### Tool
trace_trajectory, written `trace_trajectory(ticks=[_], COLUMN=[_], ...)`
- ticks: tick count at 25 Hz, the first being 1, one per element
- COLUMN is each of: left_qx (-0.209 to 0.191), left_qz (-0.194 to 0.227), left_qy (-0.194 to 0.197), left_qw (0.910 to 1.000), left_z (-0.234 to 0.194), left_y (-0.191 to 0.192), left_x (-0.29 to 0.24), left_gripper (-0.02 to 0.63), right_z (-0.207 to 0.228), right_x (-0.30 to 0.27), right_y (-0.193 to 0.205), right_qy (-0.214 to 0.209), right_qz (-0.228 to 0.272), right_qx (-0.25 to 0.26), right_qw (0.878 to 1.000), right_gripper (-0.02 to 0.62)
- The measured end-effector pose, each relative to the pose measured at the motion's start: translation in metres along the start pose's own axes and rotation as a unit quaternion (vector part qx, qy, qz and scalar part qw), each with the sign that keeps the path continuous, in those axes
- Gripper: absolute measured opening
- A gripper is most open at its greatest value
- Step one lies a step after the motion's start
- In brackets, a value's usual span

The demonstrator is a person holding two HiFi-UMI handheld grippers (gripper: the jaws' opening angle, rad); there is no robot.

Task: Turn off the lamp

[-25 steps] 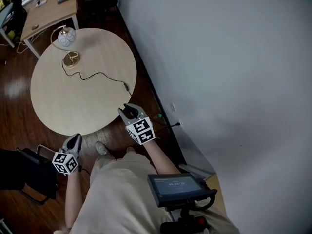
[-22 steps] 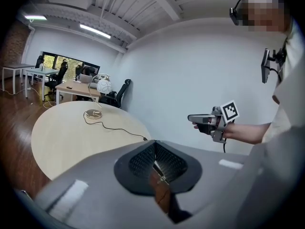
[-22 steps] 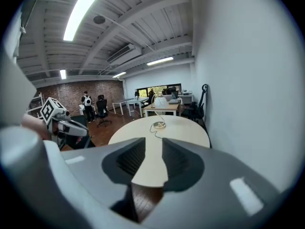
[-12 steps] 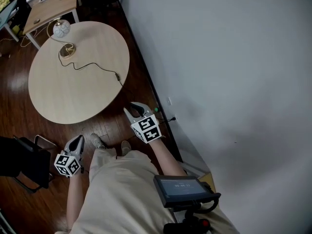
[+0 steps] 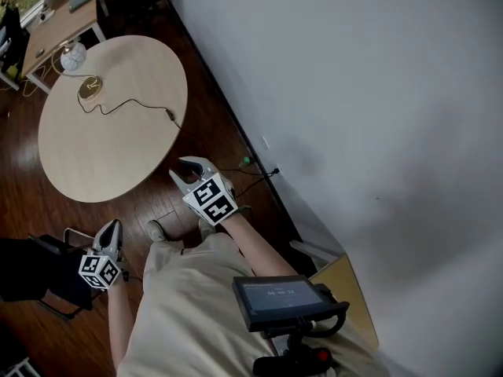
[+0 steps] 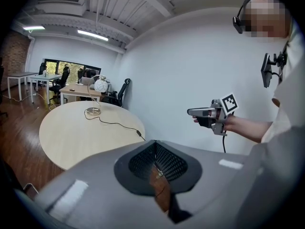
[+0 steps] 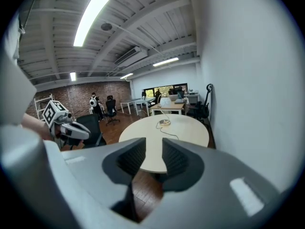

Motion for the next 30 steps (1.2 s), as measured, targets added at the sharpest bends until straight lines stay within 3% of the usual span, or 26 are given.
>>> trace_trajectory(ticks=[10, 17, 30], left_qx=[-0.013, 0.013, 0.021], left_qz=[0.003, 0.008, -0.001], left_qy=[0.026, 0.031, 0.042], left_qw=[0.9996, 0.9994, 0.9989], left_z=[-0.008, -0.04, -0.098], left_y=[-0.002, 0.001, 0.007], left_x=[0.004, 0.025, 0.035], left_gripper=[-0.012, -0.012, -0.012], right_z=[-0.019, -0.044, -0.067], right_x=[-0.003, -0.032, -0.069], right_y=[0.006, -0.017, 0.037], right_qy=[0.027, 0.024, 0.027], right_qz=[-0.034, -0.052, -0.087], right_qx=[0.027, 0.053, -0.032], right_qw=[0.999, 0.997, 0.995], right_gripper=[0.097, 0.095, 0.083])
Point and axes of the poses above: the fingertips, and each gripper's own axes: x backward along the fingers, z to its right, y out of its underside, the point moved 2 cm from there along x, backward along the fingers, and after that the axes turned 11 degrees about -z, right-handed, at the moved point
